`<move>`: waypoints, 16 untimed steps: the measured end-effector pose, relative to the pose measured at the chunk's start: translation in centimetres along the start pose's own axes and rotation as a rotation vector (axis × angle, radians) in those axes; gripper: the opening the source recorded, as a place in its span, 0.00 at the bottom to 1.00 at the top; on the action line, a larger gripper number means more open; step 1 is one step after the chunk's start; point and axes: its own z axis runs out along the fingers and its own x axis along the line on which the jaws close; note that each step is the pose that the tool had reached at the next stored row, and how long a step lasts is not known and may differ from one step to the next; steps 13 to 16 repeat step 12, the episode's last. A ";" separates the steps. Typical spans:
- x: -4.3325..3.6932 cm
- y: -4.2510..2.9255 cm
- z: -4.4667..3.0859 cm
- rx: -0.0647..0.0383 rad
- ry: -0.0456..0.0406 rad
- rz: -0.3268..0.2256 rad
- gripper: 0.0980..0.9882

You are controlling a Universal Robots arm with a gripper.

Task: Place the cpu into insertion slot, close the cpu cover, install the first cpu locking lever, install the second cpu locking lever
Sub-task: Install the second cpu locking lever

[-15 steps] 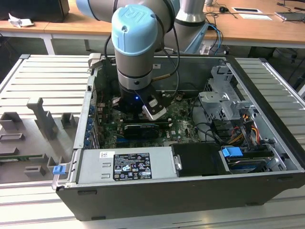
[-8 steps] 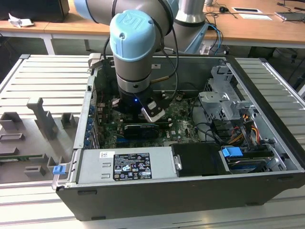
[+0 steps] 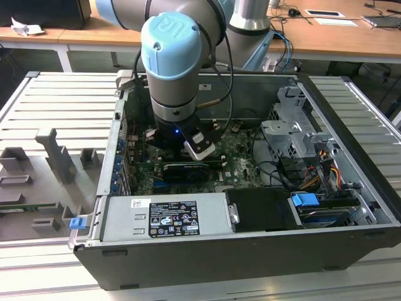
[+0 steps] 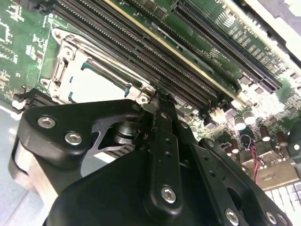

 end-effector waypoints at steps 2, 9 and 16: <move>-0.04 0.22 -0.56 0.000 0.0000 0.000 0.01; -0.09 0.45 -1.27 0.000 -0.0003 0.001 0.01; -0.10 0.50 -1.45 0.000 -0.0005 0.001 0.01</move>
